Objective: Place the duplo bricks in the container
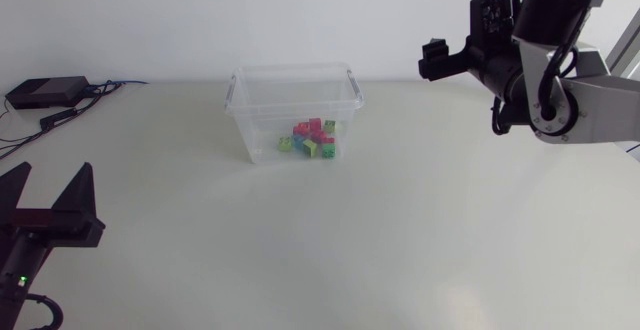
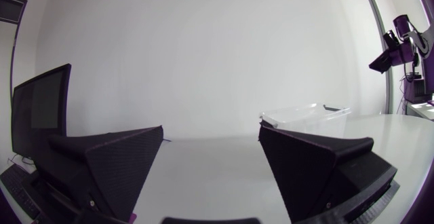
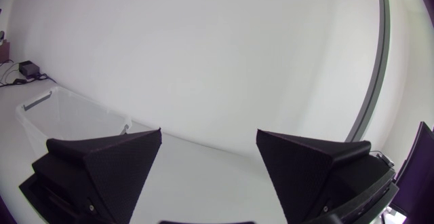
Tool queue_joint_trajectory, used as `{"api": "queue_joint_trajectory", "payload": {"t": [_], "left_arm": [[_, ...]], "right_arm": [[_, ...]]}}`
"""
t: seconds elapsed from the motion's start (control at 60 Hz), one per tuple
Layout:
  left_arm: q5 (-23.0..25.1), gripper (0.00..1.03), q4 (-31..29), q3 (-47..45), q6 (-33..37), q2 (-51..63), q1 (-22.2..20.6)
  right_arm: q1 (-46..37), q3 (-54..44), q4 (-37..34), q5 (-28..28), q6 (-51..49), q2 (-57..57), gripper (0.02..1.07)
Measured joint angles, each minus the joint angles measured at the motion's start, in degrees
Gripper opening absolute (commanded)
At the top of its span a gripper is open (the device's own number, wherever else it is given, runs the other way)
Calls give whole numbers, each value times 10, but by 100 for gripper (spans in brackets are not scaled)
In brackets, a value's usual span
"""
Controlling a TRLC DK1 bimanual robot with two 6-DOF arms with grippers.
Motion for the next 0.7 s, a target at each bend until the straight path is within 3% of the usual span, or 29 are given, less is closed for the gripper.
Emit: {"api": "queue_joint_trajectory", "payload": {"t": [0.2, 0.7], "left_arm": [[-2, 99, 2, -11, -9, -24, -7], [-32, 99, -11, -12, -39, -39, -50]], "right_arm": [[-33, -140, 54, 2, 0, -112, 103], [-102, -362, 68, -12, -26, -351, 103]]}}
